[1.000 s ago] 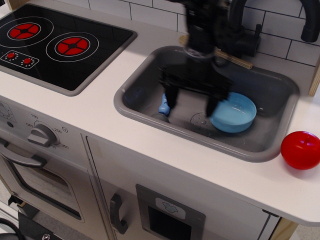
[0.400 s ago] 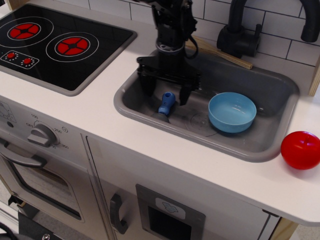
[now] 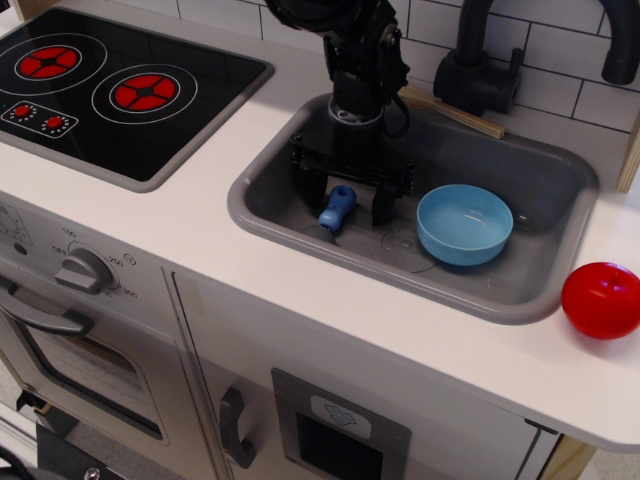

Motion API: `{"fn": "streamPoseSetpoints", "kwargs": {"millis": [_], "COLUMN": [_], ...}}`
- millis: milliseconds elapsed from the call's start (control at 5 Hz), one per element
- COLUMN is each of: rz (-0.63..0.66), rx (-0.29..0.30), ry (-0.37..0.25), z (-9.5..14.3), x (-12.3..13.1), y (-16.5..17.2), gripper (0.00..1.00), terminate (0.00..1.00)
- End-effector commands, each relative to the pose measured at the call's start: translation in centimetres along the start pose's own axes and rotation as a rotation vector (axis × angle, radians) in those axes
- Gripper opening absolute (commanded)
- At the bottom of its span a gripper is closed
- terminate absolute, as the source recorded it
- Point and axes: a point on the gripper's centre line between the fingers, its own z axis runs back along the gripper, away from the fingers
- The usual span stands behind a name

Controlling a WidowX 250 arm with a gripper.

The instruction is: Put spoon in bowl sink

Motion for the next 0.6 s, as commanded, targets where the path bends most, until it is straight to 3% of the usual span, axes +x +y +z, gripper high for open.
{"fn": "streamPoseSetpoints", "kwargs": {"millis": [0,200,400], "rz": [0.017,0.027,0.05], "rx": [-0.005,0.003,0.001], "ry": [0.035,0.022,0.02], "z": [1.0,1.8,3.6], "x": [0.2,0.5,1.2], "y": [1.0,1.3,1.6], "gripper": [1.0,0.0,0.0], "terminate": [0.0,0.0,0.0]}}
